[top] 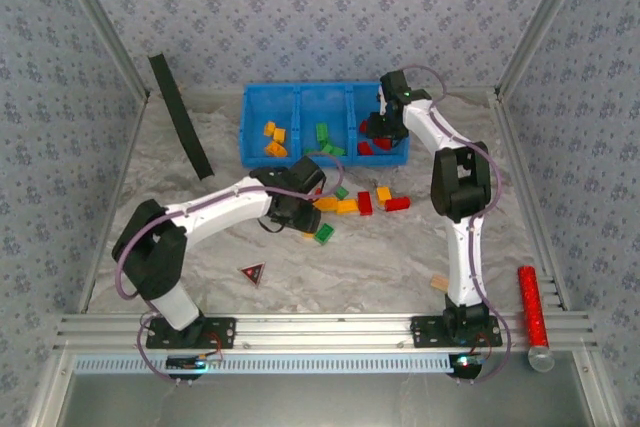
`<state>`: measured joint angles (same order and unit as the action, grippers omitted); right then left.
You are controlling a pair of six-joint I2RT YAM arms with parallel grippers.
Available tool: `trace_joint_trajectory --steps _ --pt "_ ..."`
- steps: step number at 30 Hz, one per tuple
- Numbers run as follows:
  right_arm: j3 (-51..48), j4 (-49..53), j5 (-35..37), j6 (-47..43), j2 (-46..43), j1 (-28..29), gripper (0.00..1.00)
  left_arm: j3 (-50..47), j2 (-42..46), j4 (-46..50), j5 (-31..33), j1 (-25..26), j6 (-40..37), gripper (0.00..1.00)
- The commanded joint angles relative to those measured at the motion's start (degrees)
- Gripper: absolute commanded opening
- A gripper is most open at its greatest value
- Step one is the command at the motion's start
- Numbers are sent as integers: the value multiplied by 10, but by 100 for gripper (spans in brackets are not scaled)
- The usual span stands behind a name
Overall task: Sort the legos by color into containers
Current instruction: Place the lego in the container, then pick up the lego from the center of the table.
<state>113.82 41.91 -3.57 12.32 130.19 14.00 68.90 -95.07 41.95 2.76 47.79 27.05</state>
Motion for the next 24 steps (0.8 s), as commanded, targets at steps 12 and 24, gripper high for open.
trace_joint_trajectory --steps 12,24 --pt "-95 33 1 -14 -155 15 55 28 -65 -27 -30 4 -25 61" --pt "-366 69 24 77 -389 122 63 -13 -60 -78 -41 -22 -24 59"
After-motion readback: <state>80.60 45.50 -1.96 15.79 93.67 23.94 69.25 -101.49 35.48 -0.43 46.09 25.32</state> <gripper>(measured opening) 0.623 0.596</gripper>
